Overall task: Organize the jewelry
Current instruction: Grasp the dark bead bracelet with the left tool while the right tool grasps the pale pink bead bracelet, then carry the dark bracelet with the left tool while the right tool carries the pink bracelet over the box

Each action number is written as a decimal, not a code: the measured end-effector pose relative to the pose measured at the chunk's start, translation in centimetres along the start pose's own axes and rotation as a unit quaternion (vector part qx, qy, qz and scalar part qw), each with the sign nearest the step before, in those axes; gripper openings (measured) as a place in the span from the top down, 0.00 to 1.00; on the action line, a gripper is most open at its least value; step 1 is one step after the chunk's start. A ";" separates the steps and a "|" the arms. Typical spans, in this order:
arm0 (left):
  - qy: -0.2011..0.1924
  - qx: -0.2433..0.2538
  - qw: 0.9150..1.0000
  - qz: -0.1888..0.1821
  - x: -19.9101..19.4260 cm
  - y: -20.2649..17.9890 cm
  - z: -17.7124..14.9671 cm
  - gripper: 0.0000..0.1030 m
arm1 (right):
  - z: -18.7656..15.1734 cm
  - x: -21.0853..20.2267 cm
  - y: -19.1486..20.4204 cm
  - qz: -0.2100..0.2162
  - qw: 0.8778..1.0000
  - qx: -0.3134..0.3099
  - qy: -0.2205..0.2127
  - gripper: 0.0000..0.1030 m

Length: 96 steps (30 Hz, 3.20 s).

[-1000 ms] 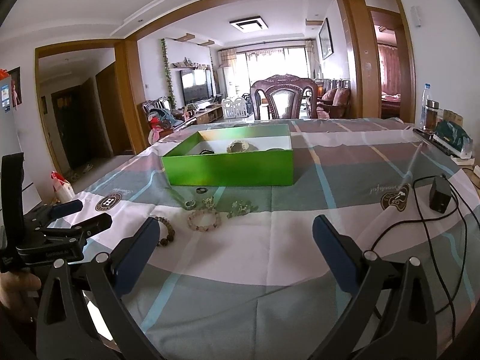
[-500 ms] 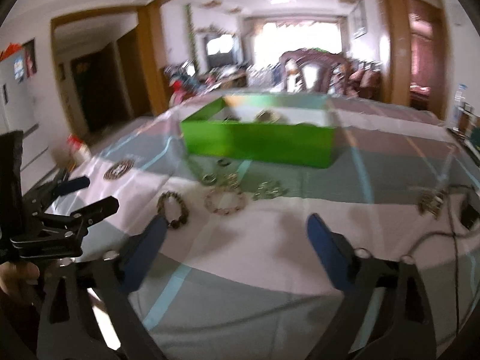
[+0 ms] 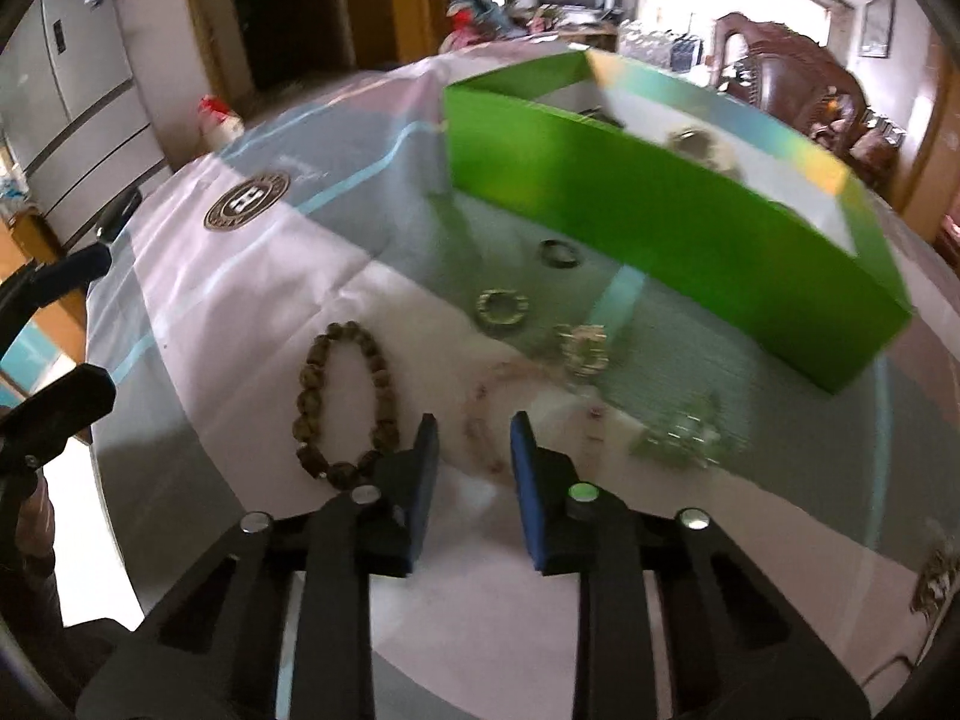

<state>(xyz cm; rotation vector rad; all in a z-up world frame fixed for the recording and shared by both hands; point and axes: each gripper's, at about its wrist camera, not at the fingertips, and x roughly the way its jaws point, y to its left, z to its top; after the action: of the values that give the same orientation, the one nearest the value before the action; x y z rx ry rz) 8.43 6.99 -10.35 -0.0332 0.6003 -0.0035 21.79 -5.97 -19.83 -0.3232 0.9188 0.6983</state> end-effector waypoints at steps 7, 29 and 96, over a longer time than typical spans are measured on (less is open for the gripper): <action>0.010 -0.004 1.000 -0.003 0.5 0.2 0.1 0.04 | 1.2 1.3 0.3 -0.003 1.000 -0.009 0.018 0.92; 0.146 -0.030 0.989 -0.020 9.8 -2.1 1.4 0.67 | -6.4 -13.5 -2.2 0.026 0.978 0.124 -0.166 0.93; 0.026 0.011 0.995 -0.097 -0.8 -3.4 3.8 0.92 | -7.8 -15.5 -2.0 0.003 0.960 0.165 -0.226 0.93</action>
<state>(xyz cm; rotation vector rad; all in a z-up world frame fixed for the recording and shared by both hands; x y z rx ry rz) 9.91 3.72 -6.67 -0.0694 0.6466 -0.2007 11.98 -18.02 -11.83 0.1348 0.5835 0.5780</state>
